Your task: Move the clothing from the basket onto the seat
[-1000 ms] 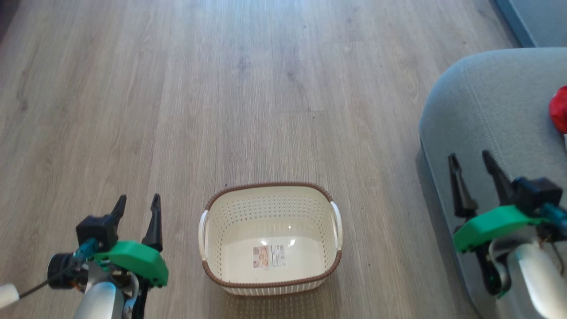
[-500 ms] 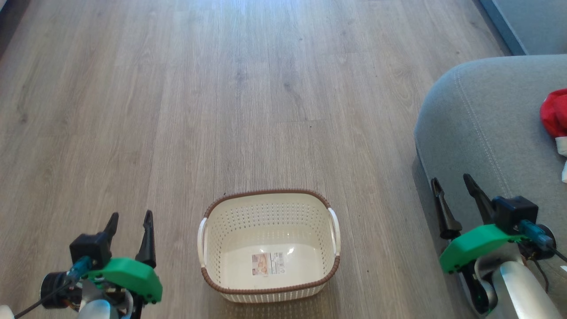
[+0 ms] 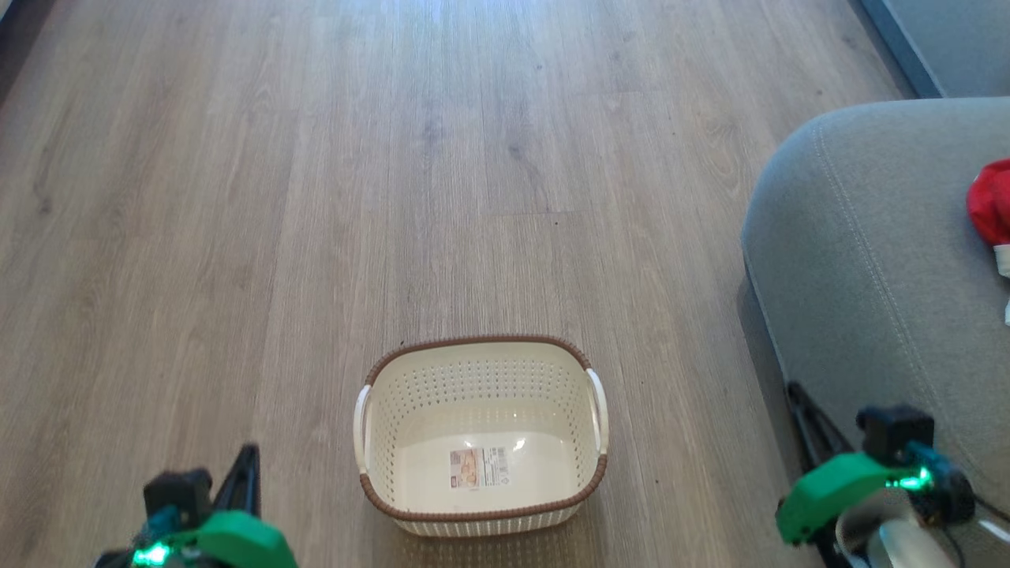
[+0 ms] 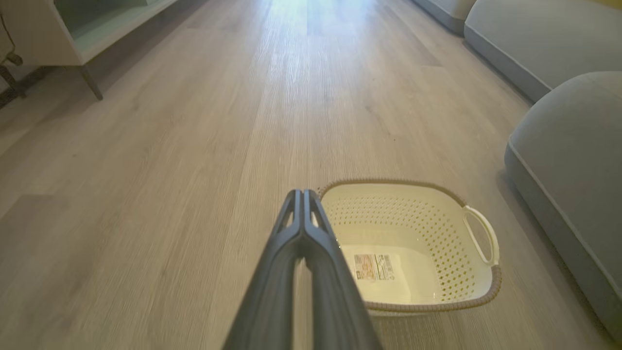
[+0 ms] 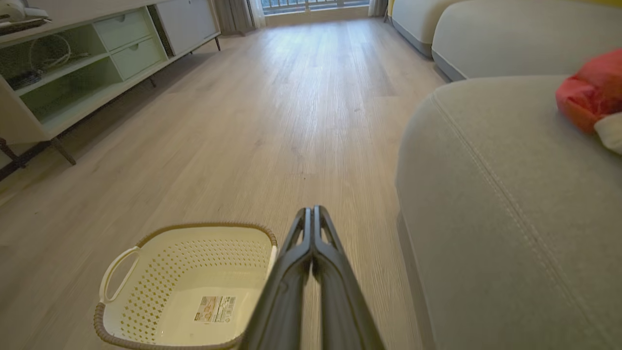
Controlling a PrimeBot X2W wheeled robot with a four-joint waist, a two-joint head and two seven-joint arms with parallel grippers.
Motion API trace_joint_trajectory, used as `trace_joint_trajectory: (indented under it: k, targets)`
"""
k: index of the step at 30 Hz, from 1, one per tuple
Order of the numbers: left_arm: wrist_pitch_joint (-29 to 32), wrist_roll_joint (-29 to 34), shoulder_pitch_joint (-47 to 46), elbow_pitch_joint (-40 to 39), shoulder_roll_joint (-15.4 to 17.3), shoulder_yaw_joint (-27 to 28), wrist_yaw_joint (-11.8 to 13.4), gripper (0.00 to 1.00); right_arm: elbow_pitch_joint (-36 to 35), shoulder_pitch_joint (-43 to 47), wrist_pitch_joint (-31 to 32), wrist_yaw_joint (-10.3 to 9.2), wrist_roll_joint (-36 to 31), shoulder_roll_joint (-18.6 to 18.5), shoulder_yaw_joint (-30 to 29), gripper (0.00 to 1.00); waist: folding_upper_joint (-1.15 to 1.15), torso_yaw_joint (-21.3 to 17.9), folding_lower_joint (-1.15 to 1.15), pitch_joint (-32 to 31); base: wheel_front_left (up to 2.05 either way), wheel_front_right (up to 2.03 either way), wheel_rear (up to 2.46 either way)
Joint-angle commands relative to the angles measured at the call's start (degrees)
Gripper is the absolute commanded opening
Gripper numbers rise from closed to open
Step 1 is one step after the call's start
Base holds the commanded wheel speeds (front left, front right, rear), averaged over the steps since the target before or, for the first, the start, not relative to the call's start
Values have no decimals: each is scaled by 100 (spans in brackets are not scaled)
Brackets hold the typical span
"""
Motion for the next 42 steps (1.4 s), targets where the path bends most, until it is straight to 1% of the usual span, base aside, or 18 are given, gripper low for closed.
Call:
trace_joint_trajectory:
  k: [1, 32, 33, 42]
  targets:
    - [58, -132, -218, -139, 21, 48, -6, 0, -157, -200, 35, 0, 135, -6, -59, 0, 0, 1, 0, 3, 0, 0, 0]
    - [539, -2257, -232, -514, 5, 80, -70, 0, -550, -127, 539, -1, 2083, 142, -288, 0, 0, 20, 0, 60, 0, 0, 0]
    - [572, -2393, -236, -537, 4, 84, -74, 0, -574, -124, 573, -1, 2208, 152, -304, 0, 0, 21, 0, 64, 0, 0, 0]
    - [704, -2936, -249, -624, 0, 102, -91, 0, -670, -109, 706, -1, 2709, 190, -367, 0, 0, 26, 0, 79, 0, 0, 0]
